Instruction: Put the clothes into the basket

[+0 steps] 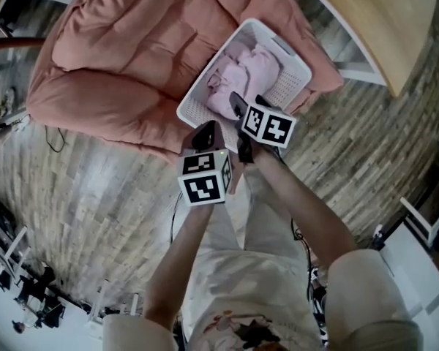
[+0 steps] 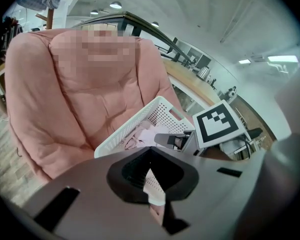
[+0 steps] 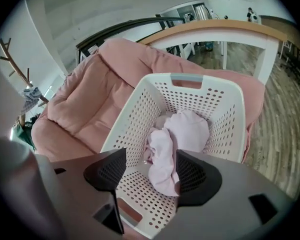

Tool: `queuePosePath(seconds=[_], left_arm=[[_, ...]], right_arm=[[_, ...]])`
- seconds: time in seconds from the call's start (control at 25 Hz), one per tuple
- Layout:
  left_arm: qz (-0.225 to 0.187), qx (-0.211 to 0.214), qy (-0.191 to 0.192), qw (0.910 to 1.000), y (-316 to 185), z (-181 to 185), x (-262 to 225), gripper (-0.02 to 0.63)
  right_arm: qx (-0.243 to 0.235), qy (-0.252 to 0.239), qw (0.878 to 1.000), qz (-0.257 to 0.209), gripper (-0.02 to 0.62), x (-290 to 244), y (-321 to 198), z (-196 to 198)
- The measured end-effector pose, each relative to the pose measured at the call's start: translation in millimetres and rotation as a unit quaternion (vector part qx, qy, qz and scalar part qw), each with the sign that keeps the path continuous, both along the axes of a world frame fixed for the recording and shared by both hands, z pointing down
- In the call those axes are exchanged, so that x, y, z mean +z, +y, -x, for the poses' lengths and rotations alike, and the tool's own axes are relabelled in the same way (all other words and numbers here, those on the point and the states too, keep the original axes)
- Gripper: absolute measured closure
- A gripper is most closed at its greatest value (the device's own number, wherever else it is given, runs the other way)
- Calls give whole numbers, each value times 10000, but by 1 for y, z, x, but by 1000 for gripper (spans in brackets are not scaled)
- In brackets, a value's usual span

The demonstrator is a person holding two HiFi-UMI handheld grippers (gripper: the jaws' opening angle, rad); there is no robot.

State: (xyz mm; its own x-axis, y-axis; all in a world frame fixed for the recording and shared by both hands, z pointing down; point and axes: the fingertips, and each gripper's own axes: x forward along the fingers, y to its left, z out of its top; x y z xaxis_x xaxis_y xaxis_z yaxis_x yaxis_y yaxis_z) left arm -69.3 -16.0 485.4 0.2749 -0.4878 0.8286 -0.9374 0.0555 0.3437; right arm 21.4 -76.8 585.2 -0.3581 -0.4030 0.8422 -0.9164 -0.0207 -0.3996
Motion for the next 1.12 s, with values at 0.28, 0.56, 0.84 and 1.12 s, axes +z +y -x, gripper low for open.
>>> queuePosePath(seconds=[0.28, 0.56, 0.84, 1.12], left_arm=[[-96, -32, -33, 9999, 13, -6, -20, 606], [-183, -108, -37, 9998, 23, -8, -45, 606], [-263, -150, -25, 9995, 28, -5, -63, 606], [-429, -209, -15, 9989, 29, -4, -95, 606]], right_arm=[[-157, 173, 9997, 54, 484, -24, 4, -9], [-227, -137, 9993, 268, 525, -45, 14, -12], [-628, -341, 9971, 272, 526, -73, 23, -3], [-1189, -535, 9914, 109, 531, -119, 32, 6]])
